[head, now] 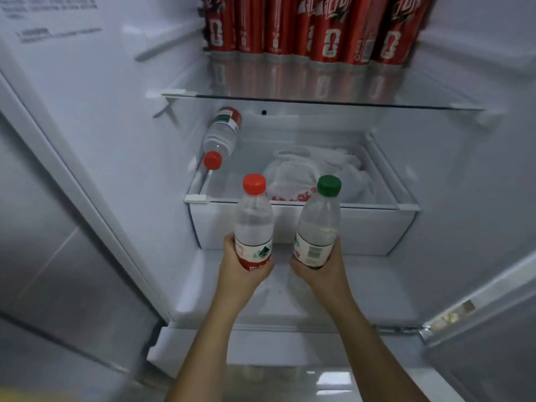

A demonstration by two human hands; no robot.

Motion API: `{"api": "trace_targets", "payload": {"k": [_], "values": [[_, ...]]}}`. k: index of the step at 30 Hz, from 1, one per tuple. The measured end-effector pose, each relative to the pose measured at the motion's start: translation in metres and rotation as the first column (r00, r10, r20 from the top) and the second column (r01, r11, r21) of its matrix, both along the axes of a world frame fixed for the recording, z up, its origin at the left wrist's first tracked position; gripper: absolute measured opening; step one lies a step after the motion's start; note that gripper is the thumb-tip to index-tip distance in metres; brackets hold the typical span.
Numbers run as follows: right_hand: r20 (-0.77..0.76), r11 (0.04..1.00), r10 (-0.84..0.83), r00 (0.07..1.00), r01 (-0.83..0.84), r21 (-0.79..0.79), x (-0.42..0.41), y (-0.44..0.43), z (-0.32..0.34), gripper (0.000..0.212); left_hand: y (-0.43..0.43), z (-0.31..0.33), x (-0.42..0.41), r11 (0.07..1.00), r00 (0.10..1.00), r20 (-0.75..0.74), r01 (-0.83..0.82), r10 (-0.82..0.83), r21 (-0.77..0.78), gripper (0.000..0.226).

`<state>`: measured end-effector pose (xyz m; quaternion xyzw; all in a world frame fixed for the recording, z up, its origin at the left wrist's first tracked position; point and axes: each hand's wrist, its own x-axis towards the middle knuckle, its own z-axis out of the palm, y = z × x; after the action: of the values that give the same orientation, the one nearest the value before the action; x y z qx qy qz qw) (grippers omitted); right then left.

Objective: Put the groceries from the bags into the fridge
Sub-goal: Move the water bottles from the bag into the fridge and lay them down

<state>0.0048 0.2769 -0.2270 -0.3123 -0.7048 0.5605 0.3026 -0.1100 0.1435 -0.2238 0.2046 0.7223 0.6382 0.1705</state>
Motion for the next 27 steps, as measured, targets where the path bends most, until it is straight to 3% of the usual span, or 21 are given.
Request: {"api": "trace_targets", "payload": {"k": [8,12,17,21,25,27], "values": [[0.061,0.997,0.071,0.996,-0.07,-0.025,0.003,0.002,0.008,0.061,-0.003,0.004,-0.005,0.996,0.998,0.014,0.064,-0.063,-0.061,0.072],[0.061,0.997,0.079,0.995,-0.079,-0.003,0.014,0.005,0.043,0.06,-0.013,0.033,-0.008,0.998,0.998,-0.062,-0.008,0.004,-0.063,0.07],[0.032,0.991,0.021,0.999,-0.025,0.135,0.013,0.009,0.086,0.062,-0.013,0.084,-0.017,0.998,0.969,-0.247,-0.039,0.024,-0.056,0.067],[0.06,0.948,-0.061,0.996,0.039,0.317,0.005,0.018,0.108,0.048,-0.006,0.11,-0.026,0.994,0.919,-0.394,-0.036,-0.009,-0.107,0.065],[0.205,0.876,-0.076,0.976,-0.033,0.481,-0.01,0.022,0.13,0.024,0.007,0.13,-0.034,0.973,0.839,-0.54,-0.059,-0.073,-0.223,0.044],[0.285,0.845,-0.108,0.952,-0.063,0.531,-0.019,0.022,0.137,0.026,0.012,0.132,-0.036,0.969,0.81,-0.58,-0.068,-0.086,-0.238,0.03]]}}
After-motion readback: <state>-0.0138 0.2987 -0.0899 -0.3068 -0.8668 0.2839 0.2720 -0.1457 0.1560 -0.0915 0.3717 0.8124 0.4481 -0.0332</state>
